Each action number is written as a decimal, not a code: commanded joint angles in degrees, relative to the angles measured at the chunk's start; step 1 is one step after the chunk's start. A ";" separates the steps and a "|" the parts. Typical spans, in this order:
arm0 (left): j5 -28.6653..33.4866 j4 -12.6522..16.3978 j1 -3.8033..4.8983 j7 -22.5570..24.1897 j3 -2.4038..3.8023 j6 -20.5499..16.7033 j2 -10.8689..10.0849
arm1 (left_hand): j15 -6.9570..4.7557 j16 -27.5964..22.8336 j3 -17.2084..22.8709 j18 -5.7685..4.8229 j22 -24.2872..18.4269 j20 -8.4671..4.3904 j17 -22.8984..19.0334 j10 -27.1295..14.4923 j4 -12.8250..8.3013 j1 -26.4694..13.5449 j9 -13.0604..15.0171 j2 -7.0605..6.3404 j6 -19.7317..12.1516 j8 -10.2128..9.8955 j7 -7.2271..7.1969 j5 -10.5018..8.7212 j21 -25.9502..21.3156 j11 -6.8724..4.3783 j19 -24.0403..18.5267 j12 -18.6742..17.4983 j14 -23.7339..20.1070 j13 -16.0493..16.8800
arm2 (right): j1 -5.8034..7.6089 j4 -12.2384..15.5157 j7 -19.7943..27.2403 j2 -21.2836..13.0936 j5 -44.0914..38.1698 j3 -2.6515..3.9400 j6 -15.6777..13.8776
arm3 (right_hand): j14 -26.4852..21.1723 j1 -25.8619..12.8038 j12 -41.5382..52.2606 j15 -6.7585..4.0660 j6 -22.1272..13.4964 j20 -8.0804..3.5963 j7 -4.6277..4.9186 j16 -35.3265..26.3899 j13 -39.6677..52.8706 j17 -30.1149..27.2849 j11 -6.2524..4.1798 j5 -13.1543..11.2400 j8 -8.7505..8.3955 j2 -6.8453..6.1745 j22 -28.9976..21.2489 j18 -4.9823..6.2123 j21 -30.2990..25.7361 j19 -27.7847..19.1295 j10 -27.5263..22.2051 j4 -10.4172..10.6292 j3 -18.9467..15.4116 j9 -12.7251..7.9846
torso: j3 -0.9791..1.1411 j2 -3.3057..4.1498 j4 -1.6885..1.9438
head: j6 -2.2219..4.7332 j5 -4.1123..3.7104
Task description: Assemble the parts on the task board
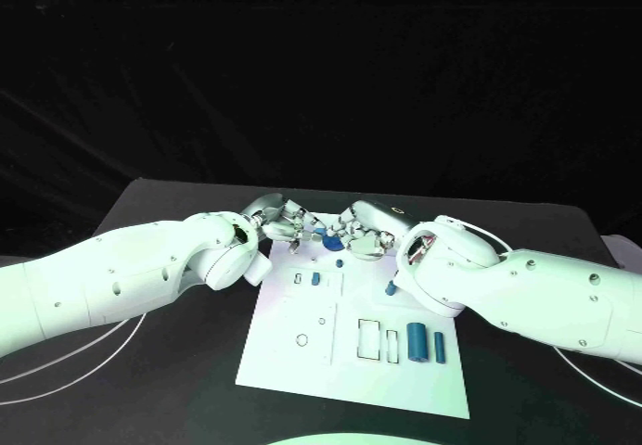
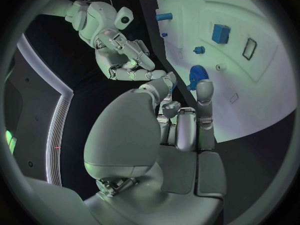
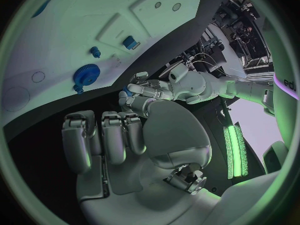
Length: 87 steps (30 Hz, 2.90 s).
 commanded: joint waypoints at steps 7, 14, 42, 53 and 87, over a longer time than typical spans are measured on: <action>-0.51 0.15 0.05 -0.35 0.02 1.06 0.38 | -0.12 0.36 -0.26 -0.90 0.05 0.07 0.03 0.19 0.05 -0.22 0.06 0.22 0.41 0.27 0.07 0.29 0.30 0.08 0.50 0.36 0.32 -0.09 | -0.01 0.18 1.19 0.57 -0.17 0.07 -0.40 | 6.08 -0.59 0.23 0.30 0.13 0.40 0.13 0.22 15.07 15.09 0.29 -0.43 -0.28 -0.02 14.73 -1.07 0.28 5.59 6.12 -0.01 0.33 -0.07 | 0.00 -0.01 0.00 | -0.04 -0.08; -0.66 -0.02 0.07 -0.74 0.02 0.55 0.52 | -0.11 0.36 -0.33 -0.91 0.09 0.07 -0.06 0.07 0.05 -0.26 0.08 0.23 0.45 0.28 0.06 0.29 0.33 0.08 0.54 0.35 0.28 -0.20 | -0.01 0.36 1.48 0.77 0.00 0.07 -0.44 | 6.08 -0.60 0.23 0.30 0.15 0.41 0.13 0.22 15.07 15.09 0.28 -0.56 -0.27 0.03 14.70 -1.05 0.22 5.56 6.12 -0.01 0.37 -0.06 | -0.02 -0.01 0.03 | 0.04 -0.11; -2.02 -0.11 0.11 -1.28 0.02 0.78 0.61 | -0.10 0.41 -0.61 -0.93 0.18 0.08 -0.03 0.03 0.18 -0.53 0.14 0.25 0.54 0.32 0.03 0.29 0.42 0.08 0.63 0.41 0.31 -0.15 | -0.01 0.46 1.68 0.34 -0.07 0.10 -1.38 | 6.08 -0.76 0.23 0.31 0.11 0.43 0.11 0.22 15.07 15.09 0.29 -1.40 -0.31 0.14 14.74 -1.07 0.29 5.59 6.12 -0.01 0.49 -0.08 | 0.00 0.02 0.02 | 0.22 -0.11; -6.76 -0.48 0.16 -0.76 0.02 0.18 -0.16 | -0.11 0.48 -0.62 -1.02 0.54 0.08 0.38 0.33 0.14 -0.45 0.16 0.34 0.58 0.33 -0.03 0.29 0.73 0.04 0.92 0.53 0.53 0.25 | 0.00 5.83 5.86 -5.99 1.85 0.67 -8.20 | 6.08 -1.21 0.23 0.39 0.71 0.49 0.24 0.22 15.07 15.09 0.39 -1.64 -0.14 -0.95 15.05 -1.22 0.85 5.84 6.12 -0.41 -0.44 0.01 | 0.02 -0.06 -0.03 | 0.19 0.11; -31.07 -6.73 -1.32 4.23 -1.00 4.37 -1.25 | -0.30 0.67 -1.16 -1.13 1.15 0.04 1.01 -0.20 0.23 -0.63 0.24 0.16 0.99 0.49 -0.27 0.29 1.30 -0.19 1.51 0.22 1.00 -0.73 | 0.61 10.60 8.25 -19.93 8.63 0.92 -9.44 | 6.08 -1.50 0.23 0.48 1.01 0.62 0.33 0.22 15.07 15.09 0.47 -1.18 -0.28 -2.72 14.72 -1.06 0.23 5.56 6.12 -0.94 -5.10 -0.03 | -0.04 0.03 0.02 | -0.42 1.21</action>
